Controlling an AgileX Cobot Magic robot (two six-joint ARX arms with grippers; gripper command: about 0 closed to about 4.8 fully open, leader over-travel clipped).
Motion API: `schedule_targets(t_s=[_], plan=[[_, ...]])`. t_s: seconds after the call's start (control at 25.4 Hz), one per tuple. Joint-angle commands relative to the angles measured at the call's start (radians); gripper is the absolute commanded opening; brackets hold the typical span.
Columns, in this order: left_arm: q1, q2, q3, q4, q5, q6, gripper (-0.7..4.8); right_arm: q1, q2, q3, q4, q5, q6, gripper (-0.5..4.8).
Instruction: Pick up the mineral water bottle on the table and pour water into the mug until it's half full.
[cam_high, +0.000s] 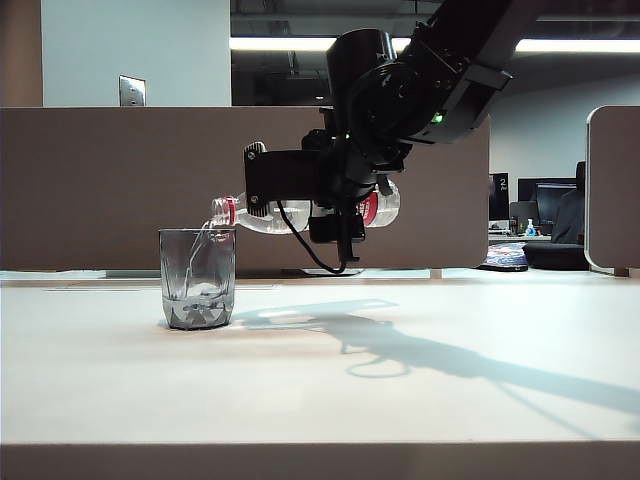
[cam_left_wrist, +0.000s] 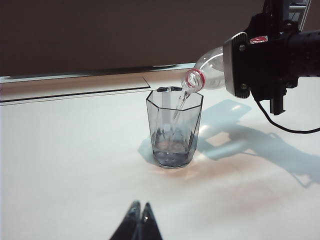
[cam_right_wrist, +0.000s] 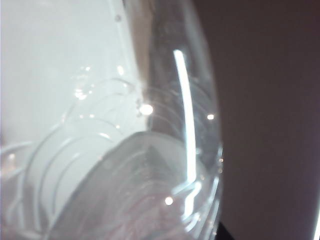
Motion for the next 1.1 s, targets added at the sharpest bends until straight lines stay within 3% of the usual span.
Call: schedule_targets(t_s=[0.04,1.1], plan=[[0.001,0.0,0.003,0.006,0.002,0.0,-0.05,0.002,-0.014,0.01,0.05,0.006,-0.013,2.95],[0.001,0.0,0.003,0.006,0.002,0.0,-0.05,0.002,-0.014,0.01,0.093,0.02,-0.042,2.95]])
